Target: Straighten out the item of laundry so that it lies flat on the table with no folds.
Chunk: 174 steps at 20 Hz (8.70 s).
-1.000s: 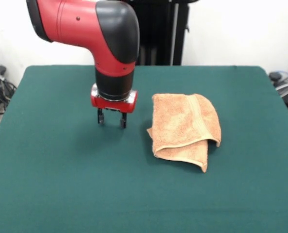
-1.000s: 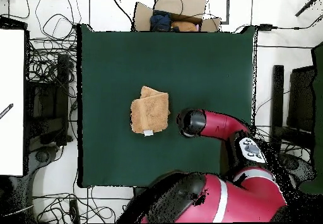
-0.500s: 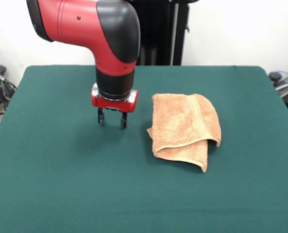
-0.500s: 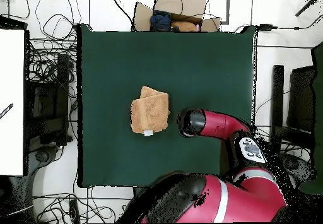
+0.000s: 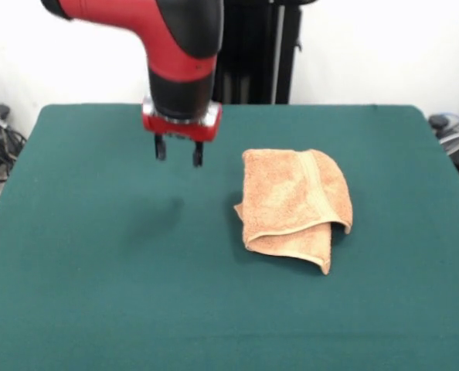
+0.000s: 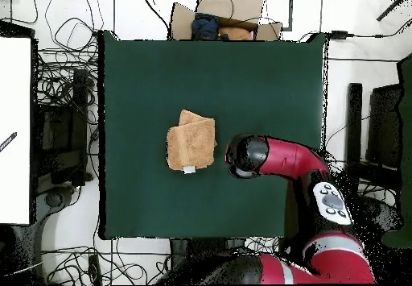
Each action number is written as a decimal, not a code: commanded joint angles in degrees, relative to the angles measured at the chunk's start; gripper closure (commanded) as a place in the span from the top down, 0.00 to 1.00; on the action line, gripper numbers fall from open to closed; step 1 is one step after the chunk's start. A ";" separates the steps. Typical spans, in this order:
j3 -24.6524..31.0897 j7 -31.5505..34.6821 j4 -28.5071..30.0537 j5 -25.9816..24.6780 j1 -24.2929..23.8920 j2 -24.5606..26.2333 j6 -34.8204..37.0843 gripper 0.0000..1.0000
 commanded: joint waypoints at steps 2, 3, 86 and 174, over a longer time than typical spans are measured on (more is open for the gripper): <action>6.96 -1.41 3.76 3.21 1.68 -8.05 11.58 1.00; 7.04 -1.10 3.75 3.39 1.84 -8.44 12.18 1.00; -5.43 10.43 4.55 11.54 19.21 12.19 -21.69 1.00; -4.11 16.96 -6.91 19.58 23.57 20.37 -17.19 1.00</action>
